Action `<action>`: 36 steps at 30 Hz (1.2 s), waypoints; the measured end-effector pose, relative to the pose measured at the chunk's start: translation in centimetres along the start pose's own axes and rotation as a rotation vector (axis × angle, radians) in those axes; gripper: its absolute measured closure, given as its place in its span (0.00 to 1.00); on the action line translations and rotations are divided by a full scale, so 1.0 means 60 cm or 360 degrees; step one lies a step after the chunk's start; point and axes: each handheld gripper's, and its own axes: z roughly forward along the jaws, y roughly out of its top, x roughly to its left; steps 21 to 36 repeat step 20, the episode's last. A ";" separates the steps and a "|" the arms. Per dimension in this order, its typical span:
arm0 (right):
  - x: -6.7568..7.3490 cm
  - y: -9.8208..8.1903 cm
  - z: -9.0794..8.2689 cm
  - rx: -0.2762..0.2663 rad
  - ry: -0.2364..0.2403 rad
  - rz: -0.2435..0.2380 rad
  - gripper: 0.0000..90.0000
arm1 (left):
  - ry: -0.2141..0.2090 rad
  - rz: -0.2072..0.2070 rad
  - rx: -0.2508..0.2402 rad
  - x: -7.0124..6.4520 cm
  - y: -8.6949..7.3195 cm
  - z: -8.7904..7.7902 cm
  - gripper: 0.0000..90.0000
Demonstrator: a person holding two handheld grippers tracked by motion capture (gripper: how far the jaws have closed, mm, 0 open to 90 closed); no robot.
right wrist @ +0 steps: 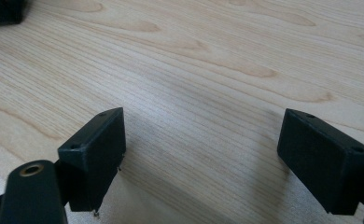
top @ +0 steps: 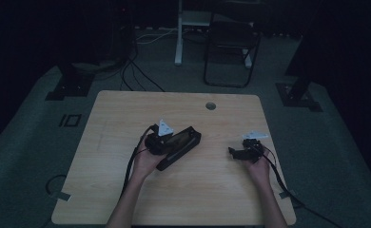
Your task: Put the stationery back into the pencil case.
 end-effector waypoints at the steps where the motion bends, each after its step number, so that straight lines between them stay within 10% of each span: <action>1: 0.000 0.000 0.000 0.0000 0.0000 -0.0001 0.17 | 0.0013 -0.0003 -0.0006 0.003 0.001 -0.005 0.63; 20: 0.000 0.000 0.000 0.0000 0.0001 -0.0001 0.17 | 0.0207 0.0007 0.0106 0.076 -0.025 -0.049 0.57; 36: 0.000 0.000 0.000 0.0000 0.0001 -0.0001 0.17 | 0.0207 0.0007 0.0106 0.076 -0.025 -0.049 0.57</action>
